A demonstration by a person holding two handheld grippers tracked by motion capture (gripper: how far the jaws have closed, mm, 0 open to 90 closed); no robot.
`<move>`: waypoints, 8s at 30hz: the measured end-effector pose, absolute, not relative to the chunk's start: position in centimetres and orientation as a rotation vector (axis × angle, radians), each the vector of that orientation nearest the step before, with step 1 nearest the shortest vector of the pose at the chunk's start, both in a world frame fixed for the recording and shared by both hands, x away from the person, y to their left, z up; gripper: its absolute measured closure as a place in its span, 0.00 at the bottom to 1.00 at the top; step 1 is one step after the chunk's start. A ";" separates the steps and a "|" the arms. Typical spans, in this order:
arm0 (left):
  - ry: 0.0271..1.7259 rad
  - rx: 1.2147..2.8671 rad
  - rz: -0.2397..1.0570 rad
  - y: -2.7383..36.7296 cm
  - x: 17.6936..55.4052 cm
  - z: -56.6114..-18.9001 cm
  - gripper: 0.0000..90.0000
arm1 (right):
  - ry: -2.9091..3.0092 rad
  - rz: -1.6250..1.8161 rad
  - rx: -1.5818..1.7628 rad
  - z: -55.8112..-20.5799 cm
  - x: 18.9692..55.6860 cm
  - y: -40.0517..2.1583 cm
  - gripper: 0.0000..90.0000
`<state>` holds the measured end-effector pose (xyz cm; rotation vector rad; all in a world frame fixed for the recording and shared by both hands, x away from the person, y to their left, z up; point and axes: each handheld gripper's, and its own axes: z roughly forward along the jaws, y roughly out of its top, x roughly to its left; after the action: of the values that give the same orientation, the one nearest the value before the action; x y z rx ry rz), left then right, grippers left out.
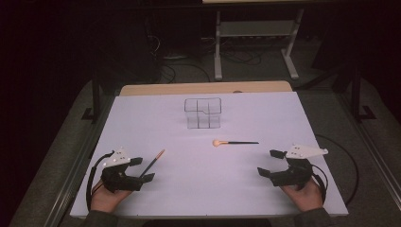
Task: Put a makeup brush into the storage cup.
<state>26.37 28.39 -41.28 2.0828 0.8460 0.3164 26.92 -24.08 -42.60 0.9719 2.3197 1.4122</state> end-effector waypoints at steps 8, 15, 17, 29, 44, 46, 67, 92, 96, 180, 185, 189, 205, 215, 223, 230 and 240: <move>0.884 2.101 0.306 28.2 27.1 -41.3 0.29 | 2.329 1.405 0.982 -42.6 27.0 -24.1 0.16; 0.924 2.186 0.317 27.8 28.0 -40.7 0.36 | 2.323 1.396 0.980 -42.5 26.9 -24.1 0.16; 0.930 2.212 0.308 27.4 28.5 -40.6 0.39 | 2.324 1.398 0.980 -42.5 26.9 -24.1 0.16; 0.943 2.357 0.284 25.9 30.6 -40.4 0.50 | 2.310 1.390 0.980 -42.1 26.9 -24.6 0.16; 1.005 2.467 0.225 25.4 33.1 -40.6 0.66 | 2.319 1.387 0.986 -42.2 27.0 -24.6 0.16; 1.007 2.472 0.219 25.4 33.2 -40.6 0.68 | 2.318 1.387 0.981 -42.2 27.0 -24.6 0.16; 1.067 2.582 0.182 24.4 34.1 -41.8 0.88 | 2.319 1.385 0.969 -42.1 26.9 -24.6 0.16; 1.015 2.592 0.168 24.4 34.1 -40.7 0.92 | 2.377 1.368 0.938 -42.0 26.7 -23.1 0.19; 1.003 2.546 0.149 24.7 33.8 -40.1 0.92 | 2.399 1.364 0.937 -41.9 26.8 -22.6 0.19; 0.374 2.221 -0.021 16.3 27.8 -36.2 0.92 | 2.878 1.729 0.449 -36.9 31.5 -9.1 0.81; 0.359 2.223 -0.027 16.0 27.8 -36.2 0.92 | 2.900 1.756 0.452 -37.0 31.7 -9.3 0.91; 0.350 2.227 -0.040 15.8 27.8 -36.3 0.92 | 2.908 1.761 0.447 -36.9 31.7 -9.4 0.93; 0.335 2.298 -0.080 15.4 27.9 -36.8 0.81 | 2.957 1.551 0.331 -34.0 31.7 -9.6 0.93; 0.331 2.282 -0.089 15.0 27.8 -37.0 0.93 | 2.940 1.570 0.294 -33.5 31.4 -9.1 0.93; 0.367 2.225 -0.078 15.1 27.8 -37.6 0.93 | 2.825 1.708 0.350 -34.4 30.8 -9.5 0.81; 0.392 2.179 -0.069 15.2 27.8 -37.6 0.93 | 2.764 1.764 0.395 -35.6 30.5 -9.5 0.80; 0.403 2.159 -0.066 15.2 27.9 -37.4 0.93 | 2.714 1.823 0.427 -35.6 30.6 -9.4 0.91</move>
<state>27.86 15.21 -37.43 2.1589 0.4026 -0.0659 30.60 -9.40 -35.60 0.4268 2.7140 1.8231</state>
